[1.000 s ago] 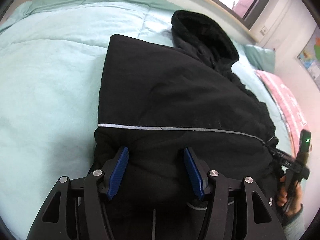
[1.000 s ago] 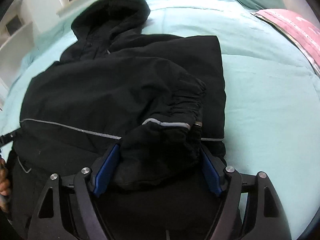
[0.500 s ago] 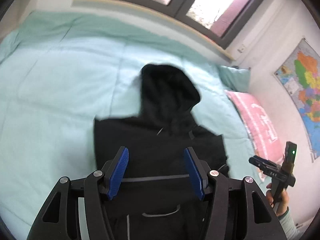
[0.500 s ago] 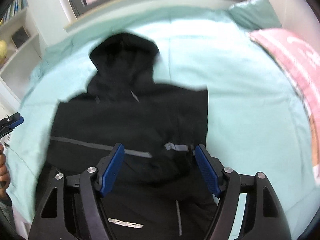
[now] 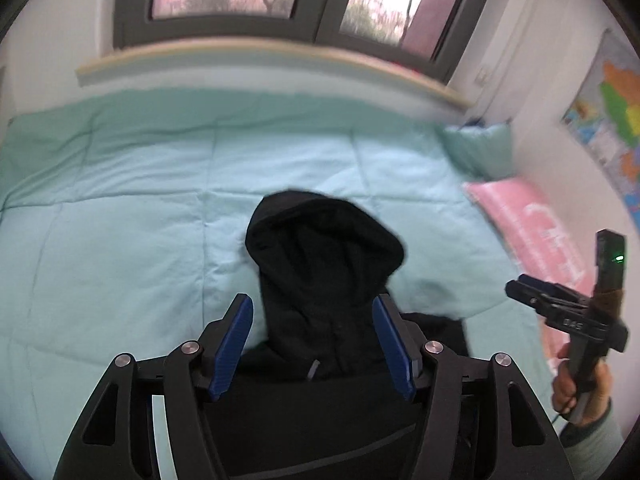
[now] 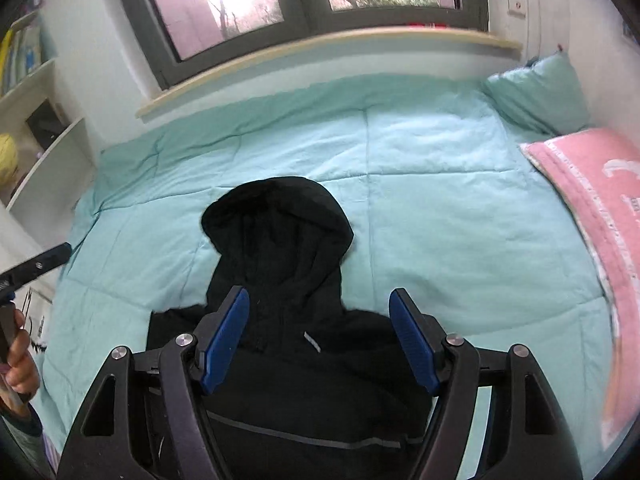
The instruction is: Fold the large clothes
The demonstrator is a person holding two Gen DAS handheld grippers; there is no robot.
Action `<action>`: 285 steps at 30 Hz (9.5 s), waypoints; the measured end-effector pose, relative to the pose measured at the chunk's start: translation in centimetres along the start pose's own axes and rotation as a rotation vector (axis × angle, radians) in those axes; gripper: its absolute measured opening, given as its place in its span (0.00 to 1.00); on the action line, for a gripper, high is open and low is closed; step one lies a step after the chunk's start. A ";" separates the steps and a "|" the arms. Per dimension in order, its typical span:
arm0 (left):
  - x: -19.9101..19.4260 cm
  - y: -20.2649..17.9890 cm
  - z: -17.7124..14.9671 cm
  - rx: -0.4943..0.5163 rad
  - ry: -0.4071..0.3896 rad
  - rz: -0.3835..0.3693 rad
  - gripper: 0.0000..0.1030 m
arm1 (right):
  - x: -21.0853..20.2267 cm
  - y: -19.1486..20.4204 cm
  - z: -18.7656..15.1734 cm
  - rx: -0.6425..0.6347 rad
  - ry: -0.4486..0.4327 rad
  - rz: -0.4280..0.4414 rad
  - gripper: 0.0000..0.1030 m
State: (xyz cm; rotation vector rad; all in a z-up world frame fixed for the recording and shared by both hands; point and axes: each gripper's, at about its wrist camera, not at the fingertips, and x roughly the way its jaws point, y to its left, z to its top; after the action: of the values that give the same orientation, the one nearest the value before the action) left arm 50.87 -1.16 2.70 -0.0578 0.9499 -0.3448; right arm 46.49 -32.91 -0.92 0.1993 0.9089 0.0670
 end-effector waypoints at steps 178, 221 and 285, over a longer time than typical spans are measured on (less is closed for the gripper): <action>13.2 0.1 -25.4 -0.223 0.441 -0.154 0.36 | 7.3 8.3 -21.9 -0.341 0.314 -0.012 0.58; -6.1 13.9 -49.6 -0.603 0.430 -0.113 0.43 | -10.3 -12.1 -34.9 0.090 0.405 -0.208 0.59; -14.1 11.0 -38.3 -0.511 0.158 -0.396 0.16 | -17.0 -11.4 -34.4 0.220 0.313 0.299 0.23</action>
State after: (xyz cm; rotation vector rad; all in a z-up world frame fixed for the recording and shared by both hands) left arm 15.45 17.58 -10.84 -0.7018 1.1657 -0.4677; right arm 8.64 -41.52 -10.56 0.5404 1.1934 0.2818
